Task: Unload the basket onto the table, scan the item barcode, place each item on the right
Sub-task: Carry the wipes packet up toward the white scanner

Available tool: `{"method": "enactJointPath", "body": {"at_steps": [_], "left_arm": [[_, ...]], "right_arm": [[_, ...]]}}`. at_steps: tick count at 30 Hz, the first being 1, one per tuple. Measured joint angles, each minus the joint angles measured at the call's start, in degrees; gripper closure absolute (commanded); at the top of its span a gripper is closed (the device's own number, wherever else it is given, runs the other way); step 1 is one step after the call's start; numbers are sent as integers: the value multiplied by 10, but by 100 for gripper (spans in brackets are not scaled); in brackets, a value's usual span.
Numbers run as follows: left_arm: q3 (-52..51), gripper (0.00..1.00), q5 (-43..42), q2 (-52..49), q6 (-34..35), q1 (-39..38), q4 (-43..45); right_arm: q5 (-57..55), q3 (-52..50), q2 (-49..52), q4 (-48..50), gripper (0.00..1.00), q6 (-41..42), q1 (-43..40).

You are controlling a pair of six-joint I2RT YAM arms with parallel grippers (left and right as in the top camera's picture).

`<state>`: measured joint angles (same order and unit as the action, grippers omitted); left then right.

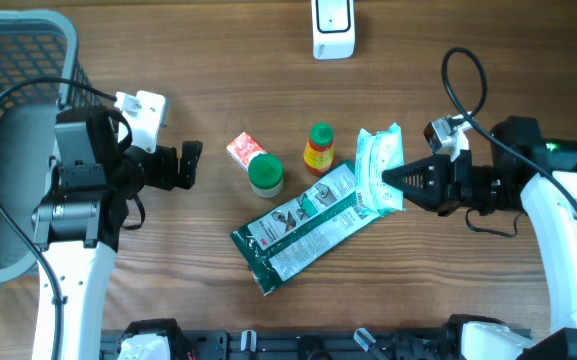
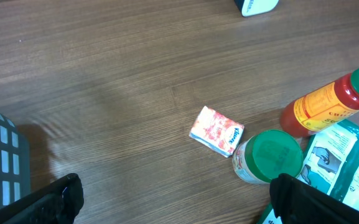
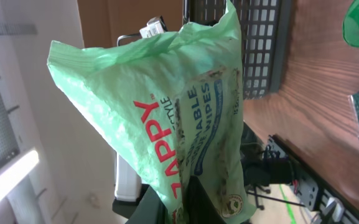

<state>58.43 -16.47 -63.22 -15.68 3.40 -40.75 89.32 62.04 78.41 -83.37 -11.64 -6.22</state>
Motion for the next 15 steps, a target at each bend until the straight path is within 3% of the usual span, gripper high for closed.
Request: {"method": "enactJointPath", "body": {"at_steps": [6,11,15], "left_arm": [[0,0,0,0,0,0,0],[0,0,0,0,0,0,0],[0,0,0,0,0,0,0]], "right_arm": [[0,0,0,13,96,-15,0],[-46,0,0,147,96,-22,0],[-131,0,0,271,96,21,0]]}}
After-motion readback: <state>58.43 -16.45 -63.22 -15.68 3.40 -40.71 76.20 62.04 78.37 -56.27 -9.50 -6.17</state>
